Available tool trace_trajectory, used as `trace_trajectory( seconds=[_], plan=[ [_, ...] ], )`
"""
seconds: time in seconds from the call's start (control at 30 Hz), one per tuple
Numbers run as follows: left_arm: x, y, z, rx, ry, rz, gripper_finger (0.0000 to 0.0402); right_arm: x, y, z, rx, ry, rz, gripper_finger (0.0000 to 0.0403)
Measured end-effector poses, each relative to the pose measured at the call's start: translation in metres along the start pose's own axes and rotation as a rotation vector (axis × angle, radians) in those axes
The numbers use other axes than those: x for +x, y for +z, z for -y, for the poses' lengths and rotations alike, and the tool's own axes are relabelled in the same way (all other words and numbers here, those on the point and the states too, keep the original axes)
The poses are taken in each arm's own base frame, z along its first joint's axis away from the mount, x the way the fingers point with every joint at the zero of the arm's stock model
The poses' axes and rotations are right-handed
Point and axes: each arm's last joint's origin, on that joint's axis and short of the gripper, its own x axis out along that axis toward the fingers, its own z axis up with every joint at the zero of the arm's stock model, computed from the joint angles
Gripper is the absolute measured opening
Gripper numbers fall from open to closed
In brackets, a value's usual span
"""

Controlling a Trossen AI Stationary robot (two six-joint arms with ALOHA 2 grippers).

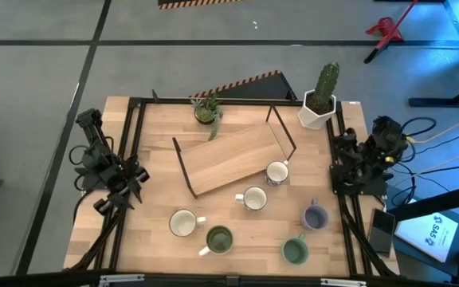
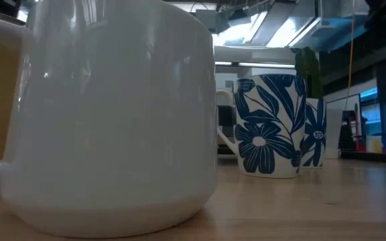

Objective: Place coffee mugs
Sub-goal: Put the bottom blue patterned mug on the shelf

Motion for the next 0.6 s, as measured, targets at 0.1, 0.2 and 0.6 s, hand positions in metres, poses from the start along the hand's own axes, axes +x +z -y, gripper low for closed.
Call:
trace_trajectory(
  seconds=[0.1, 0.2, 0.6],
  plan=[
    [0.0, 0.008, -0.003, -0.023, 0.09, 0.082, 0.0112, 0.015, 0.02, -0.011, -0.049, -0.013, -0.023, 0.0205],
    [-0.003, 0.021, -0.005, -0.07, 0.155, 0.207, 0.0112, 0.032, 0.034, -0.028, -0.133, -0.025, -0.05, 0.0205],
    [-0.012, 0.047, -0.009, -0.035, 0.218, 0.458, 0.0112, 0.082, 0.035, -0.091, -0.458, -0.044, -0.199, 0.0205]
  ],
)
